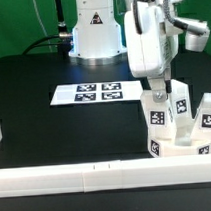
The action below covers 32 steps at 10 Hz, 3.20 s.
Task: Assemble stool
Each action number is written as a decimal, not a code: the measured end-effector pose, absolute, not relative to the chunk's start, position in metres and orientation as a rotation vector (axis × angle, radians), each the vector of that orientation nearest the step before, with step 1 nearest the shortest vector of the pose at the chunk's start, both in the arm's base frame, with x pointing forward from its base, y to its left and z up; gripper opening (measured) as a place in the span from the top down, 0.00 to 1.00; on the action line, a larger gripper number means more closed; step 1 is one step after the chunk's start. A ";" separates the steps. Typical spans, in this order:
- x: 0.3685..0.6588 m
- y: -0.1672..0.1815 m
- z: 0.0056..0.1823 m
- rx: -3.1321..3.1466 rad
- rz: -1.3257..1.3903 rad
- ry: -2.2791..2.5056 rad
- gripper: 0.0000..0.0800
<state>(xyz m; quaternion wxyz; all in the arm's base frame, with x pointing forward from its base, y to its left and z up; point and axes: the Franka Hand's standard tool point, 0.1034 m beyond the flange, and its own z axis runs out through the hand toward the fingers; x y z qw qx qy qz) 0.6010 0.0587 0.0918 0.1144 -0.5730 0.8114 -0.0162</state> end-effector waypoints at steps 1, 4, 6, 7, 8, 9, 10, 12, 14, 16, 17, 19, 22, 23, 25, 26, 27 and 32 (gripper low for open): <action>0.602 0.061 0.097 -1.701 -0.047 2.357 0.36; 0.607 0.069 0.121 -1.754 -0.035 2.278 0.20; 0.606 0.068 0.119 -1.990 -0.078 2.086 0.19; 0.606 0.067 0.119 -2.112 -0.101 1.971 0.19; 0.606 0.068 0.119 -2.244 -0.119 1.842 0.19; 0.608 0.070 0.120 -2.378 -0.142 1.695 0.19; 0.611 0.071 0.119 -2.524 -0.176 1.505 0.19; 0.615 0.072 0.115 -2.702 -0.195 1.224 0.19; 0.616 0.070 0.115 -2.777 -0.218 1.069 0.19; 0.616 0.069 0.115 -2.852 -0.234 0.888 0.19; 0.616 0.067 0.115 -2.910 -0.247 0.721 0.19; 0.616 0.062 0.114 -3.012 -0.271 0.329 0.19; 0.617 0.056 0.110 -3.061 -0.279 -0.007 0.19; 0.617 0.055 0.110 -3.072 -0.281 -0.126 0.19; 0.617 0.051 0.109 -3.081 -0.282 -0.308 0.19; 0.616 0.050 0.108 -3.080 -0.277 -0.400 0.19; 0.615 0.047 0.105 -3.070 -0.266 -0.582 0.19; 0.611 0.050 0.097 -2.991 -0.230 -1.038 0.19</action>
Offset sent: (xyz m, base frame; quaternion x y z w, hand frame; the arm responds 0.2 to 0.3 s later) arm 0.0007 0.0136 0.0371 -0.0169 -0.0411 0.0204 0.9988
